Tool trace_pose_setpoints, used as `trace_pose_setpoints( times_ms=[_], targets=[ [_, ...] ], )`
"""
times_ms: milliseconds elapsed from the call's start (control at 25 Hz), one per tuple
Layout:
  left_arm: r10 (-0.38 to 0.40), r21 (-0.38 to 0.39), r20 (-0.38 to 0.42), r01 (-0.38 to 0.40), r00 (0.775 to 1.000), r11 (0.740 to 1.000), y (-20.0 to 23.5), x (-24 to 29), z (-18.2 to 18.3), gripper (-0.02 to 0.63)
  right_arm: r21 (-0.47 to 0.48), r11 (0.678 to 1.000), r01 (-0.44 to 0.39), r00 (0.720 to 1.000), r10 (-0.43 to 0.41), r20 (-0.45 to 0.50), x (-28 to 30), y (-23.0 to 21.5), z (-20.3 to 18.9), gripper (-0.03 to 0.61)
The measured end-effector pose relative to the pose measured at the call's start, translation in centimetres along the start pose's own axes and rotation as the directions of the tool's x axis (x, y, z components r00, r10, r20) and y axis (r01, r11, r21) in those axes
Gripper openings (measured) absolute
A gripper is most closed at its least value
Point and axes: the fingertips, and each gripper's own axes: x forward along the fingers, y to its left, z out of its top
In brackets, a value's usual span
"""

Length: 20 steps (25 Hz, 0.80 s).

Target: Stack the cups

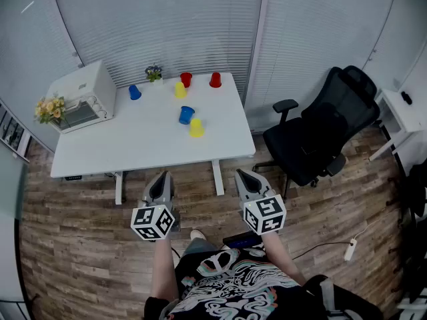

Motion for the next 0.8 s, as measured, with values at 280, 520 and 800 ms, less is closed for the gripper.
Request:
trace_pose_setpoints(
  times_ms=[280, 520, 800],
  targets=[
    [-0.002, -0.006, 0.000, 0.002, 1.000, 1.000, 0.1, -0.3, -0.2, 0.002, -0.002, 1.000, 0.001, 1.000, -0.001, -0.007, -0.1, 0.2, -0.2, 0.002],
    [0.002, -0.037, 0.012, -0.001, 1.000, 0.999, 0.4, -0.3, 0.1, 0.002, 0.043, 0.999, -0.006, 1.000, 0.006, -0.002, 0.1, 0.1, -0.2, 0.003],
    [0.026, -0.053, 0.025, -0.025, 0.999, 0.998, 1.2, -0.3, 0.4, 0.111, 0.085, 0.995, -0.052, 0.998, 0.054, -0.015, 1.0, 0.5, -0.8, 0.133]
  ],
)
